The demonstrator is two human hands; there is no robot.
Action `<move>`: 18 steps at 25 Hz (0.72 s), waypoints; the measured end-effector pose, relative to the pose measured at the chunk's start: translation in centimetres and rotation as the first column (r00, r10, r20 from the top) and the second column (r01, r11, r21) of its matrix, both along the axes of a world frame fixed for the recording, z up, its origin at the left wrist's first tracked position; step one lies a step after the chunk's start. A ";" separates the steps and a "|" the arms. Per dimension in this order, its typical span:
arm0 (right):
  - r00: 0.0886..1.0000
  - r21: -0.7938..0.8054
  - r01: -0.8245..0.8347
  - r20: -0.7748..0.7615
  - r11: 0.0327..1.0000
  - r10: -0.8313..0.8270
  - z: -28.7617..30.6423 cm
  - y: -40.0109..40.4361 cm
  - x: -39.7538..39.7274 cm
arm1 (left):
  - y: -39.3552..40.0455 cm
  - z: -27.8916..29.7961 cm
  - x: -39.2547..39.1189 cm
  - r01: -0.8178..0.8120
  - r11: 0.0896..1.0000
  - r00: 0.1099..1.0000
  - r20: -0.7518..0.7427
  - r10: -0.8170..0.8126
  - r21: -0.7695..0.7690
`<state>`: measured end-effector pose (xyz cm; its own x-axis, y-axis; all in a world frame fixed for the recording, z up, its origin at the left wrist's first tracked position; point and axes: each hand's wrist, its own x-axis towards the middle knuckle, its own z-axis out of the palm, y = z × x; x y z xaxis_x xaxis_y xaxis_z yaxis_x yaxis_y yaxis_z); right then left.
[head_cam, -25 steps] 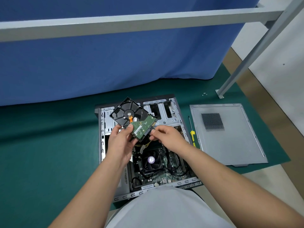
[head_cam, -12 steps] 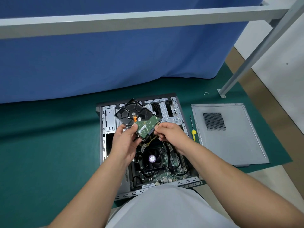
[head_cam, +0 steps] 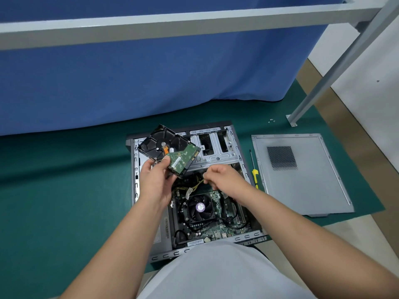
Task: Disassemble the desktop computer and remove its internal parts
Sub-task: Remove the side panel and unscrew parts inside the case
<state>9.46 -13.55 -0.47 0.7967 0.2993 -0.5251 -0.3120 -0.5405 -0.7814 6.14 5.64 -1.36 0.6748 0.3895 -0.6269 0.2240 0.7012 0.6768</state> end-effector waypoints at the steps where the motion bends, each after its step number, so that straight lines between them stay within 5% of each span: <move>1: 0.996 -0.063 -0.093 -0.021 0.994 0.092 0.1 -0.3 -0.4 | 0.4 0.1 0.1 0.006 1.000 1.000 0.016 -0.006 -0.002; 4: 0.930 -0.324 -0.304 0.101 0.896 0.353 0.4 -0.6 -1.2 | 0.8 0.5 -0.1 0.052 0.998 0.997 0.058 -0.055 0.040; 9: 0.752 -0.498 -0.150 0.503 0.854 0.425 1.4 -0.1 -1.3 | 0.5 1.1 -0.3 0.108 0.989 0.989 0.090 -0.118 0.104; 13: 0.503 -0.591 -0.186 0.629 0.785 0.592 1.7 0.9 -0.5 | -0.5 1.8 -0.2 0.176 0.973 0.980 0.065 -0.188 0.151; 16: 0.457 -0.559 -0.128 0.700 0.819 0.549 1.8 1.4 0.3 | -0.8 2.1 -0.3 0.238 0.961 0.967 0.059 -0.248 0.140; 18: 0.514 -0.482 -0.044 0.740 0.875 0.434 1.8 1.2 0.1 | -0.6 2.1 -0.3 0.287 0.945 0.953 0.050 -0.298 0.154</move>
